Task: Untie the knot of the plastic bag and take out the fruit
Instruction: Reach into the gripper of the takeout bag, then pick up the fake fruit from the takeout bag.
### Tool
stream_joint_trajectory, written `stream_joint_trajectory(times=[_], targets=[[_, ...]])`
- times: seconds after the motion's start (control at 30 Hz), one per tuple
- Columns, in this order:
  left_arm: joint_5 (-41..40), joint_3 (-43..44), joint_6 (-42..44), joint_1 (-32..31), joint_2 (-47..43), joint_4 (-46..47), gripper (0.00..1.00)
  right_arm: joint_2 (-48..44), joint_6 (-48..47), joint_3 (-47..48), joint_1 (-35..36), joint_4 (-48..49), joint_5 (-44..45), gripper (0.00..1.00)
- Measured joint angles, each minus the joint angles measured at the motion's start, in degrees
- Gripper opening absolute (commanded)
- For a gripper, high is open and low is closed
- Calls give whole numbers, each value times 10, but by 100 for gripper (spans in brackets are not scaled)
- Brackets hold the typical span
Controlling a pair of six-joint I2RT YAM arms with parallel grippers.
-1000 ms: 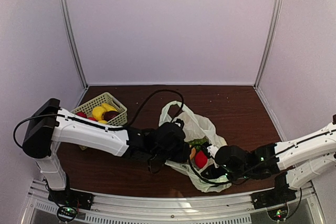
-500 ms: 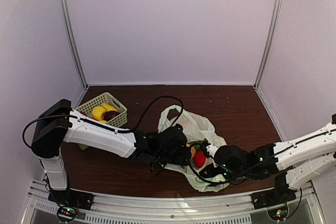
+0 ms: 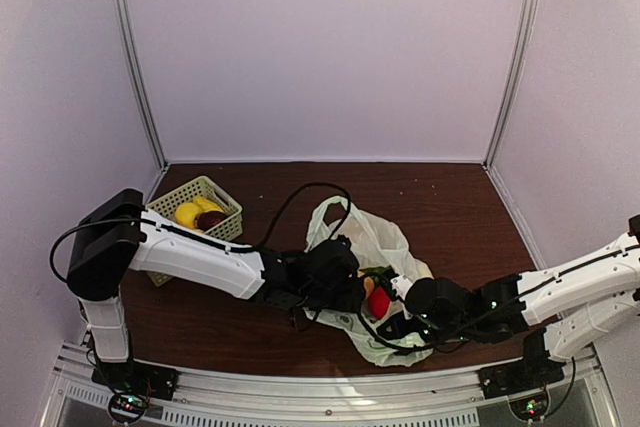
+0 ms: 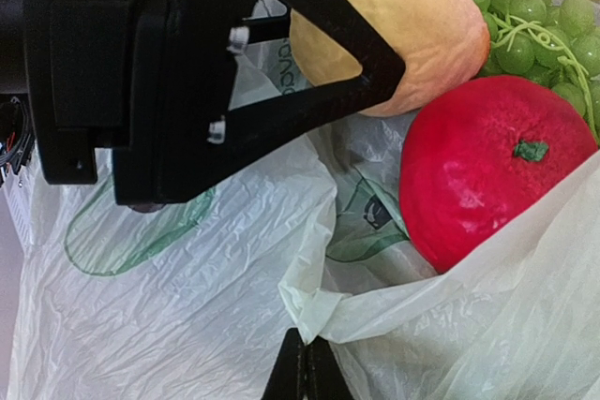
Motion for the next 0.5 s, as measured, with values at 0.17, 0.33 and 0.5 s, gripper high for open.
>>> stream_joint_trajectory(times=[0.17, 0.33, 0.5], targets=[[0, 0, 5, 0, 0, 0, 67, 0, 3, 0, 0, 0, 0, 0], [0, 0, 19, -6, -9, -6, 66, -9, 6, 3, 0, -1, 7, 0], [0, -4, 23, -23, -51, -20, 66, -23, 7, 13, 0, -6, 18, 0]])
